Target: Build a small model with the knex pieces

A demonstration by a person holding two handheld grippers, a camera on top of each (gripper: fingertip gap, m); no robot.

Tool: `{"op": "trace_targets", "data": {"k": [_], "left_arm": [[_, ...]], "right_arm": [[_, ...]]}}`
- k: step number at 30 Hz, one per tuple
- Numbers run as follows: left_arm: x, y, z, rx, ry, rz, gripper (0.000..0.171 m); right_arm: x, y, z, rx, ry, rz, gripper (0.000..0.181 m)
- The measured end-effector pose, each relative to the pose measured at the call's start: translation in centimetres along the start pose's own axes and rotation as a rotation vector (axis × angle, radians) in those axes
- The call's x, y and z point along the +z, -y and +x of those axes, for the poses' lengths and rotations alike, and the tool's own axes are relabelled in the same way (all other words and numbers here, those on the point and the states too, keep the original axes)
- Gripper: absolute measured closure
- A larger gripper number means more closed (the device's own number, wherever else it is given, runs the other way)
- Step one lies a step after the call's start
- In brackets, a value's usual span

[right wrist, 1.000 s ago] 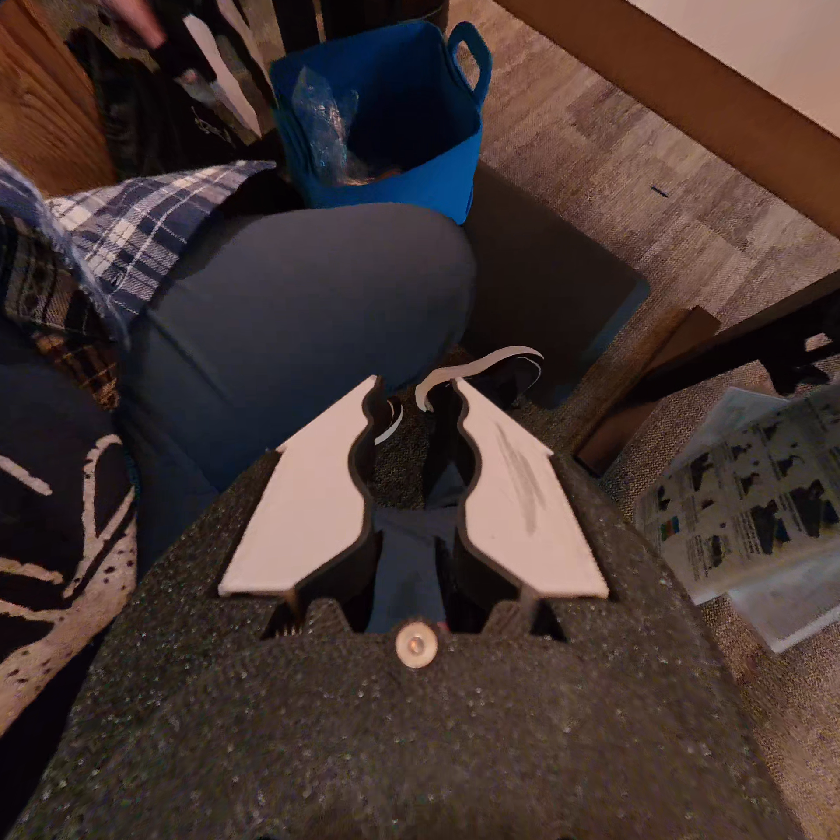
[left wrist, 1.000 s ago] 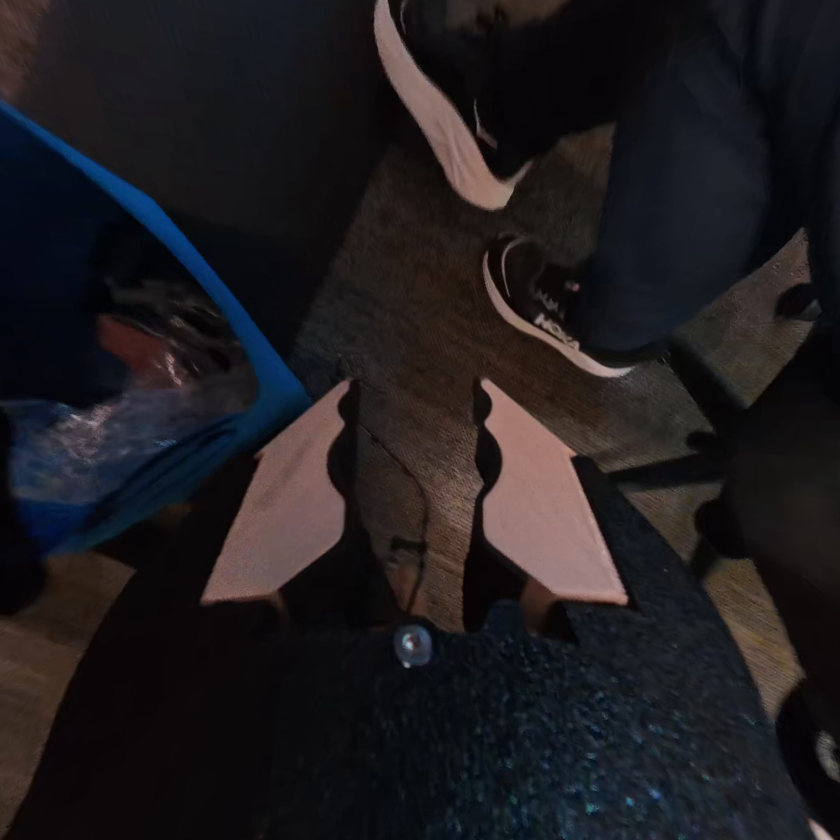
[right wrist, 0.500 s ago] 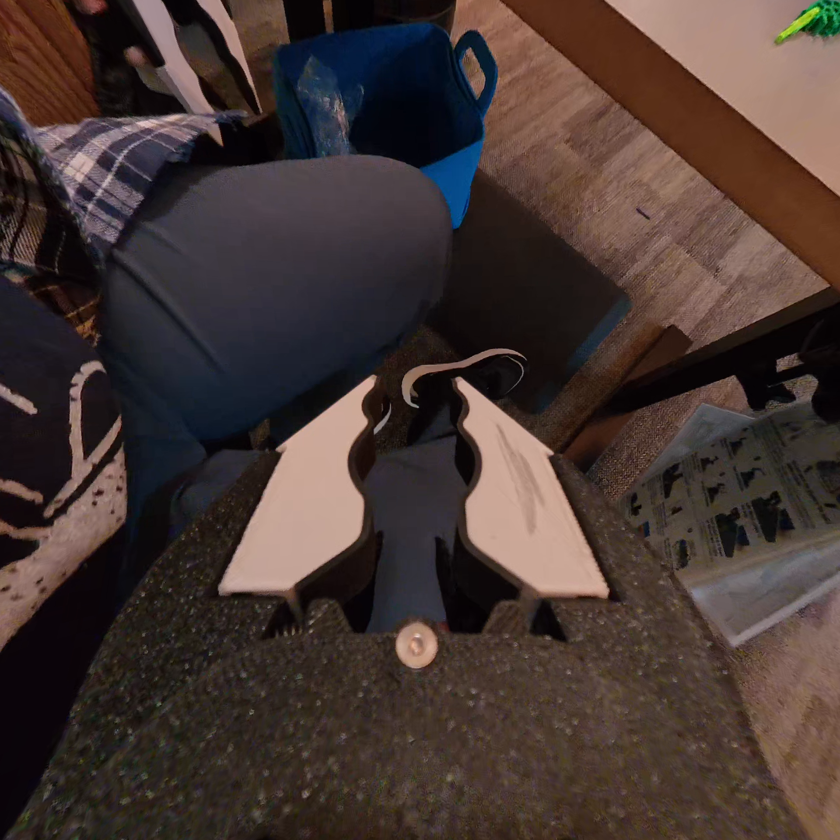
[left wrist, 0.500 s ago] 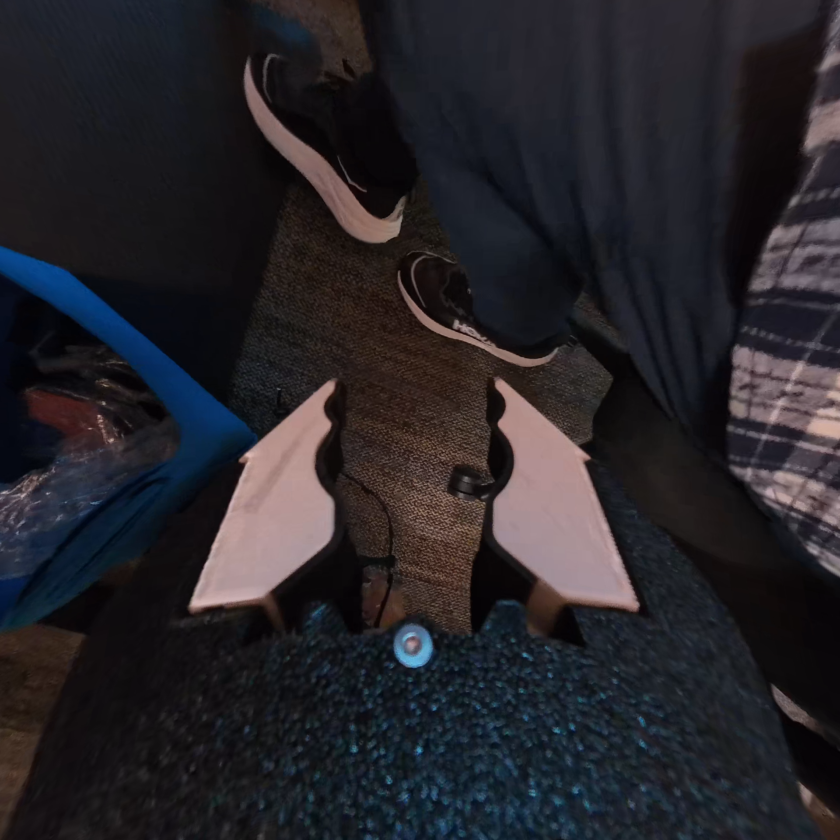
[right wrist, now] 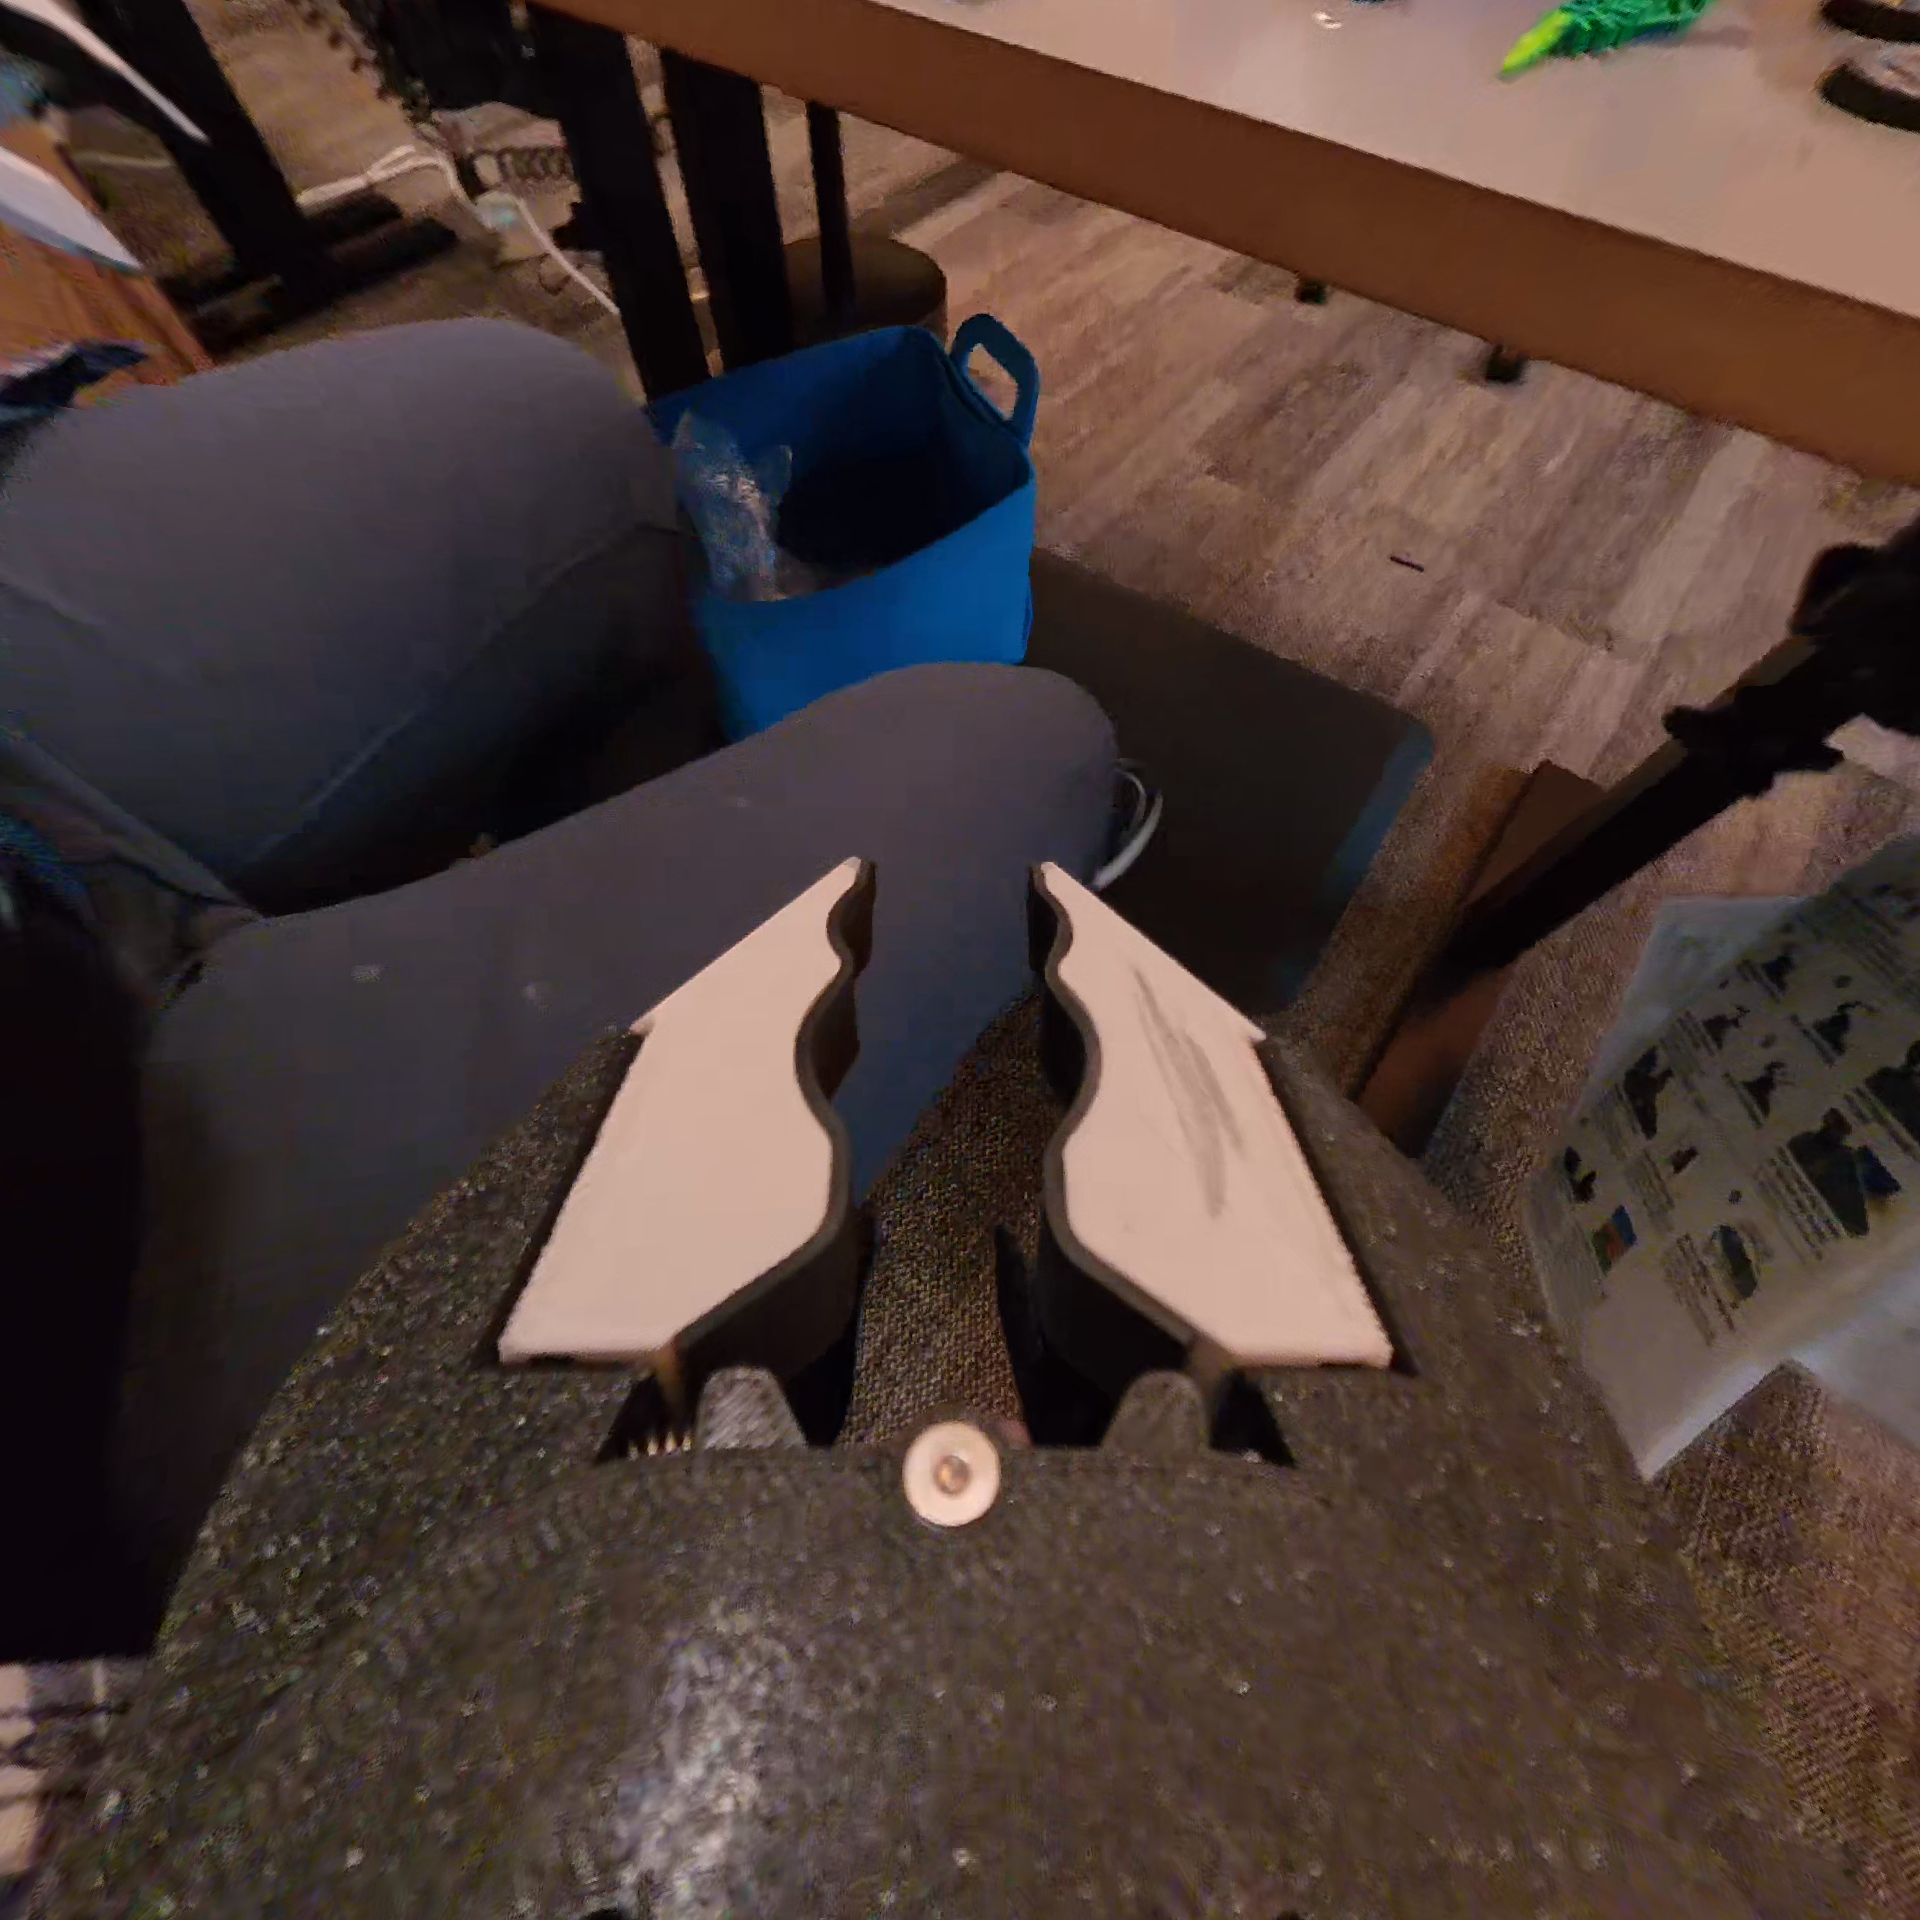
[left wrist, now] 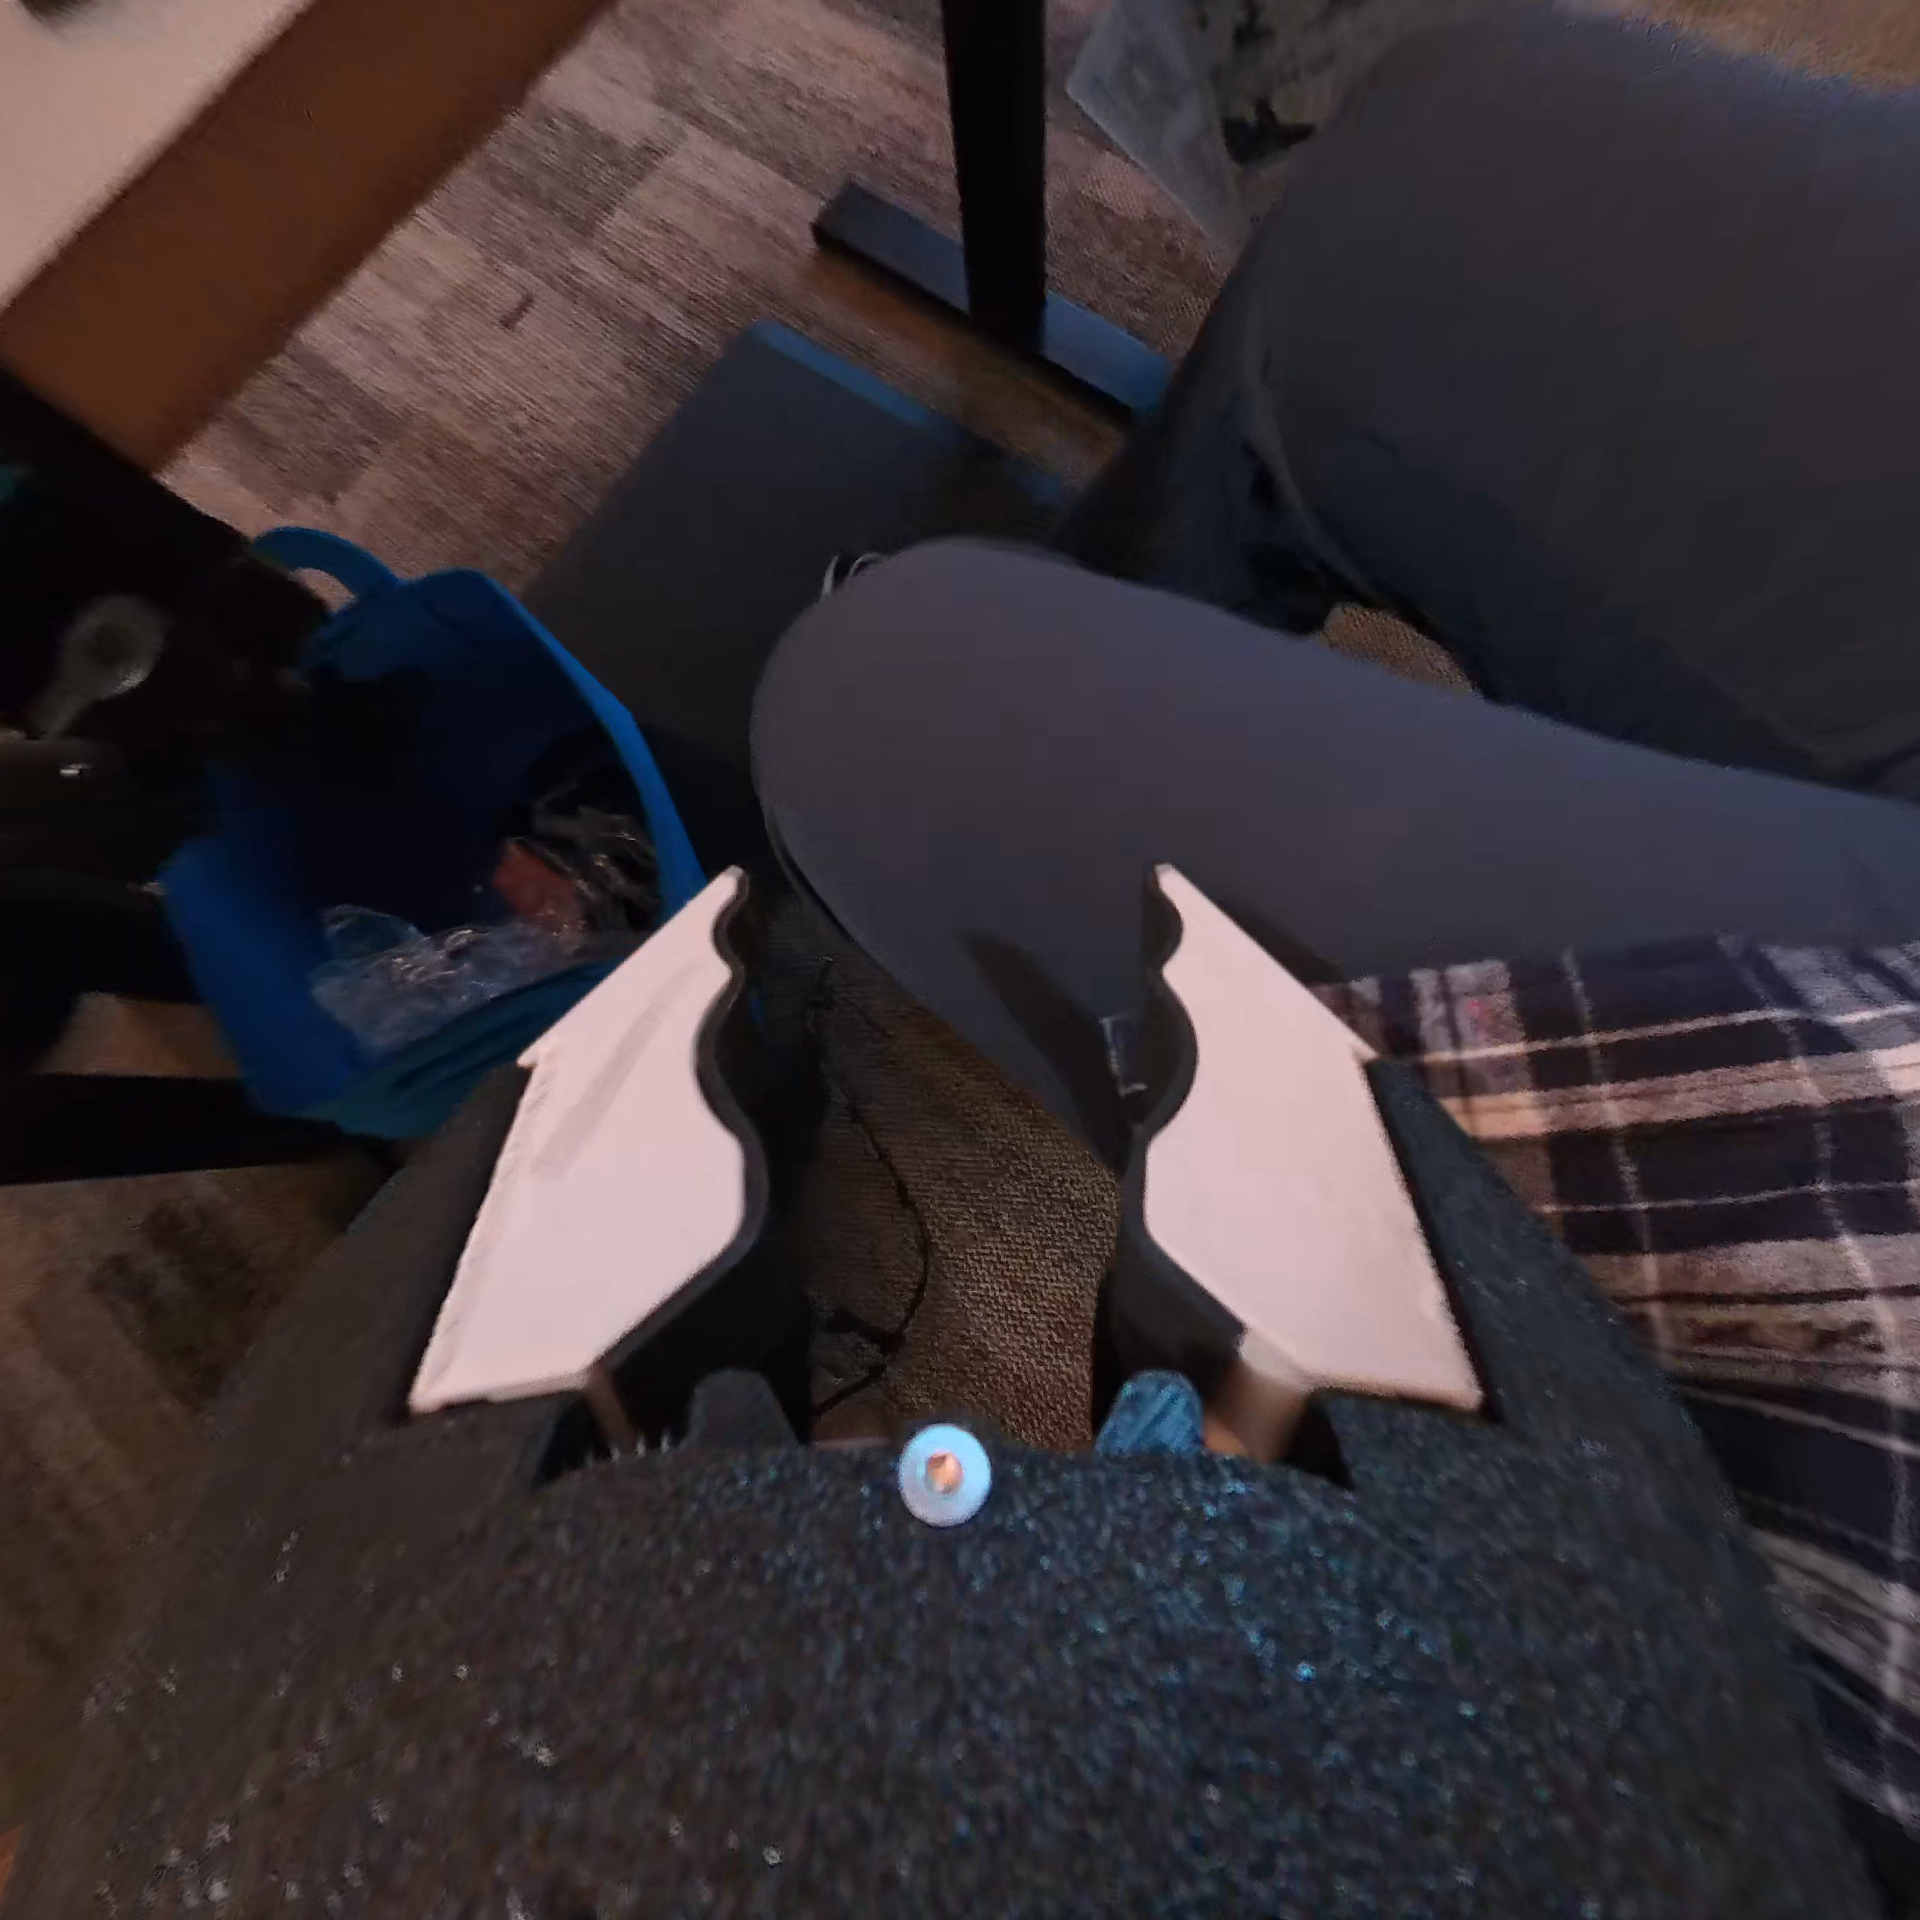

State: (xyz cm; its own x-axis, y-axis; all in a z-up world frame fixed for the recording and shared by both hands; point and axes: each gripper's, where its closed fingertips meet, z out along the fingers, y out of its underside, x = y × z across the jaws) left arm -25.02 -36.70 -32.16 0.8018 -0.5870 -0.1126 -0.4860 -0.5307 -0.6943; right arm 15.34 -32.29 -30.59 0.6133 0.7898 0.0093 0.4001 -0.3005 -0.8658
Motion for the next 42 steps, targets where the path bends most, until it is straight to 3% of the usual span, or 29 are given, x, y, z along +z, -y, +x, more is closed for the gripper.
{"op": "trace_targets", "data": {"k": [4, 10, 15, 18, 23, 25, 30, 36, 42], "left_arm": [[-1.3, 1.1, -0.1, 0.012, 0.062, 0.003, 0.099], [-0.3, 2.1, -0.2, 0.047, 0.122, -0.081, 0.092], [0.9, 4.1, -0.3, 0.109, 0.183, -0.111, 0.090], [1.2, 7.5, -0.3, 0.185, 0.231, -0.084, 0.085], [3.3, 13.9, -1.2, 0.319, 0.299, -0.069, 0.063], [4.6, 17.1, -1.4, 0.368, 0.316, -0.038, 0.059], [9.4, 23.5, -1.7, 0.488, 0.335, -0.012, 0.054], [14.8, 27.2, -3.3, 0.511, 0.362, 0.006, 0.051], [17.4, 29.8, -2.8, 0.518, 0.374, 0.070, 0.050]], "right_arm": [[-1.4, -2.1, 2.6, 0.077, -0.035, 0.029, 0.152], [-2.5, -8.0, 8.4, 0.236, -0.087, 0.012, 0.149], [-0.8, -12.1, 10.7, 0.344, -0.039, 0.001, 0.144], [1.4, -14.6, 10.1, 0.367, 0.007, -0.030, 0.142], [4.7, -18.6, 7.3, 0.382, 0.086, -0.071, 0.135], [5.5, -20.4, 6.3, 0.434, 0.108, -0.070, 0.126], [6.1, -24.9, 3.6, 0.559, 0.161, -0.079, 0.125], [4.5, -28.0, 3.8, 0.634, 0.133, -0.076, 0.125], [2.2, -30.2, 5.4, 0.673, 0.081, -0.061, 0.125]]}}
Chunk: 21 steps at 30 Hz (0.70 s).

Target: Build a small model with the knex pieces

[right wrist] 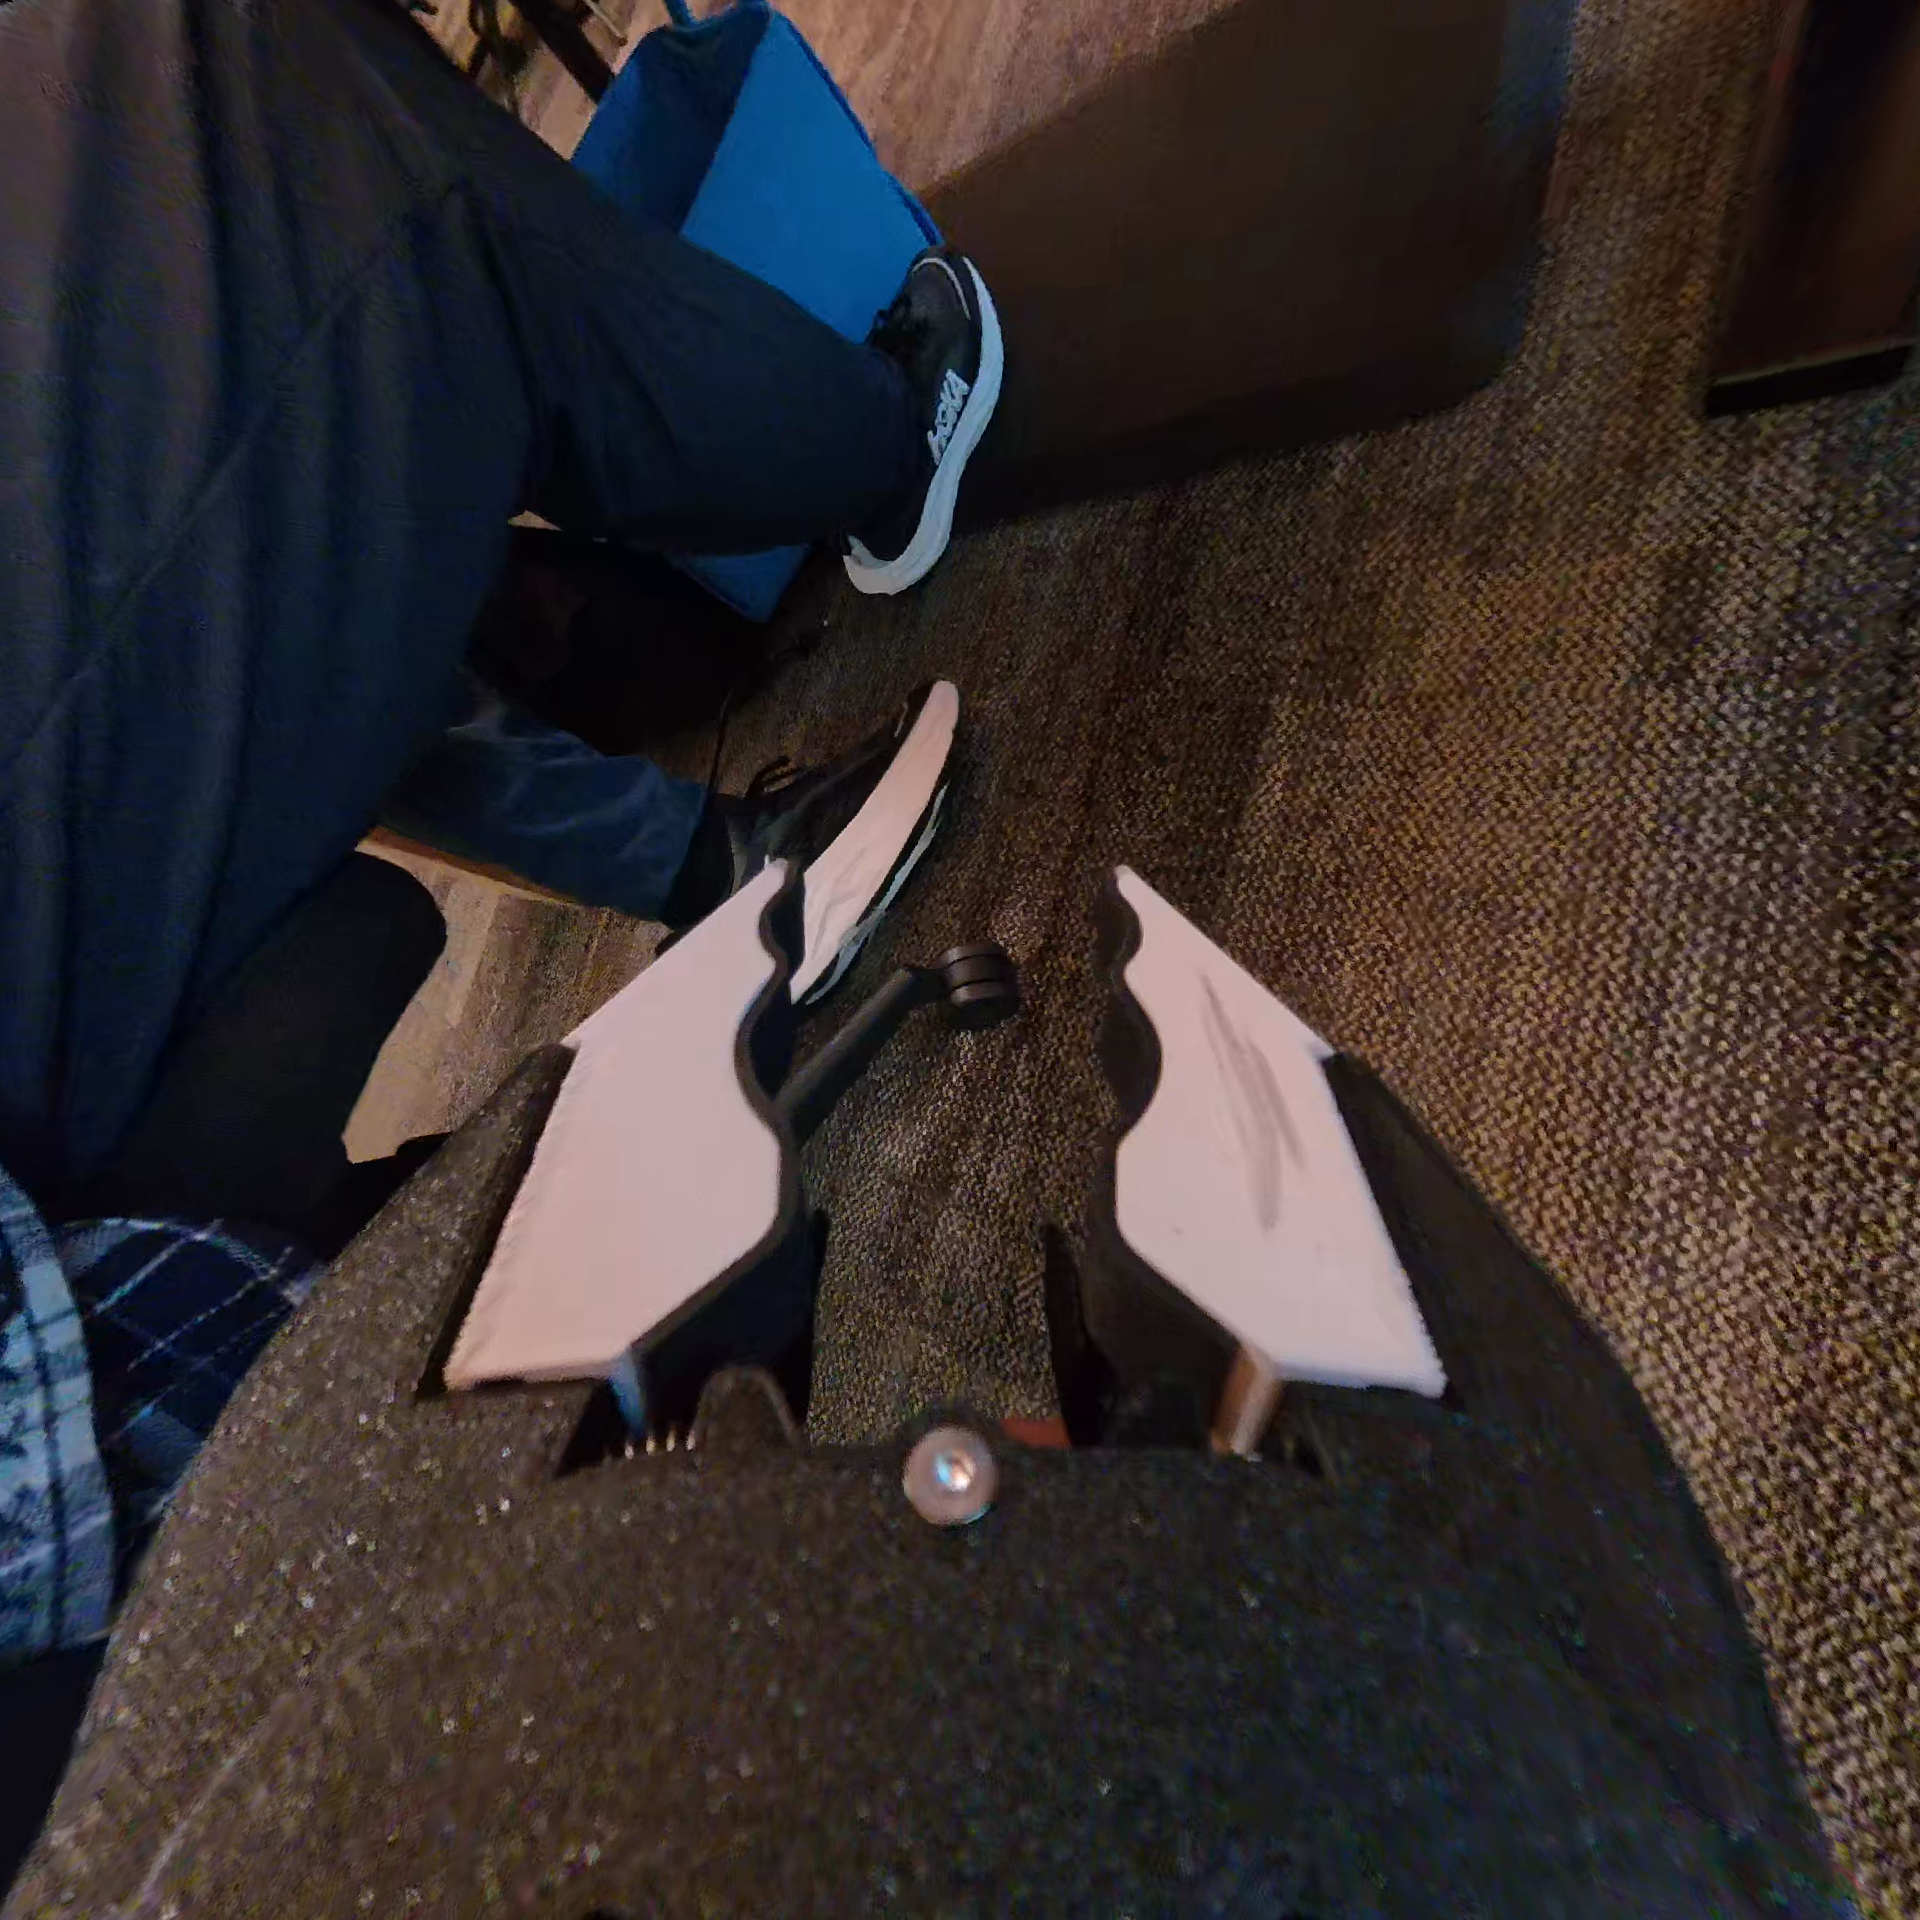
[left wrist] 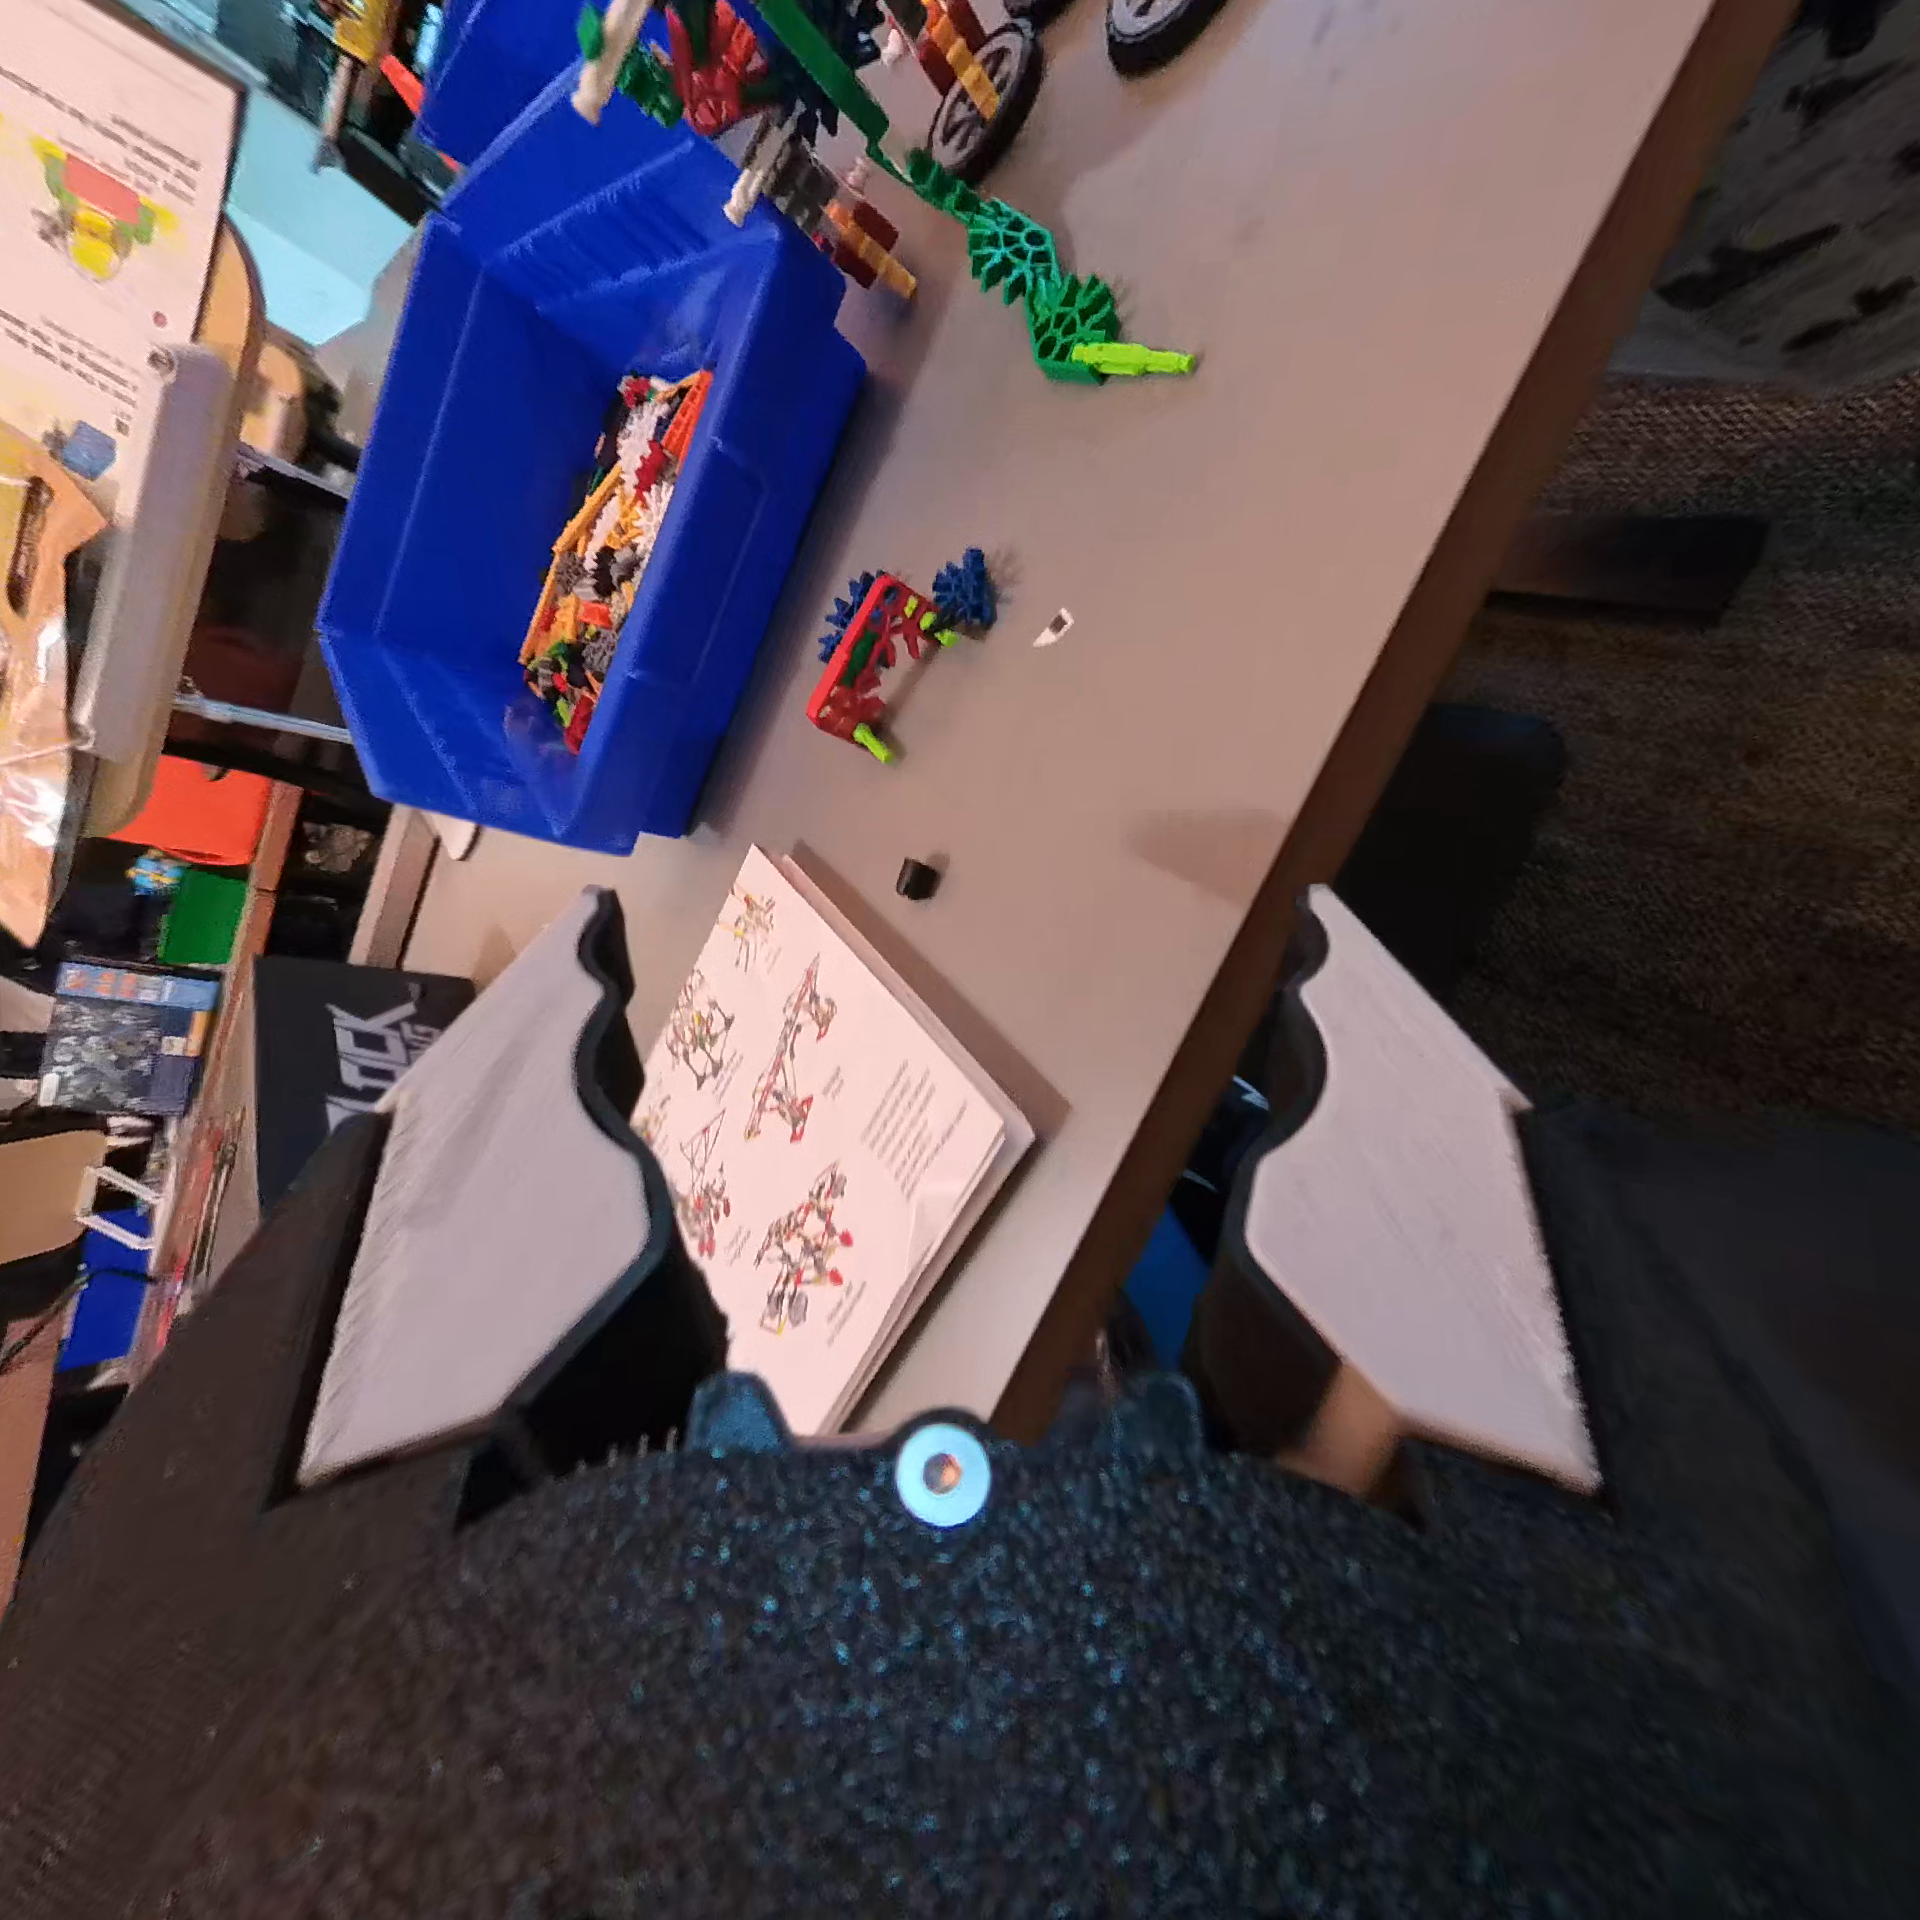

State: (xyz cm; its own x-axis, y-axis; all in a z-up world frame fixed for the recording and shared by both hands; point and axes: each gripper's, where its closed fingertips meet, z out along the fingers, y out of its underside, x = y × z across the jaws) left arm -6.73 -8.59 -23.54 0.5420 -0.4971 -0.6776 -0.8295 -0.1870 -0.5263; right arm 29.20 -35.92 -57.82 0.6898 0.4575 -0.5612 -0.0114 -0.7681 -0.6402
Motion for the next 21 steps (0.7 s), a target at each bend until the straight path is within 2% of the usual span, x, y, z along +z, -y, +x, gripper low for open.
{"op": "trace_targets", "data": {"k": [5, 13, 16, 18, 21], "left_arm": [[2.4, -0.3, 0.3, -0.027, -0.001, -0.015, 0.039], [4.3, -1.5, 0.5, -0.149, -0.073, -0.028, 0.015], [5.7, -2.6, 1.8, -0.093, -0.112, -0.060, 0.014], [6.0, -2.3, 1.9, -0.032, -0.106, -0.054, 0.015], [6.3, -2.6, 2.2, -0.055, -0.156, -0.077, 0.014]], "right_arm": [[-0.1, -0.8, 1.4, 0.046, -0.021, 0.033, 0.124], [1.4, -3.2, 1.2, 0.131, 0.011, 0.074, 0.124], [1.6, -3.8, 1.7, 0.172, 0.014, 0.090, 0.124], [1.5, -4.0, 1.8, 0.177, 0.012, 0.086, 0.124], [1.0, -4.0, 1.8, 0.171, 0.002, 0.076, 0.124]]}}
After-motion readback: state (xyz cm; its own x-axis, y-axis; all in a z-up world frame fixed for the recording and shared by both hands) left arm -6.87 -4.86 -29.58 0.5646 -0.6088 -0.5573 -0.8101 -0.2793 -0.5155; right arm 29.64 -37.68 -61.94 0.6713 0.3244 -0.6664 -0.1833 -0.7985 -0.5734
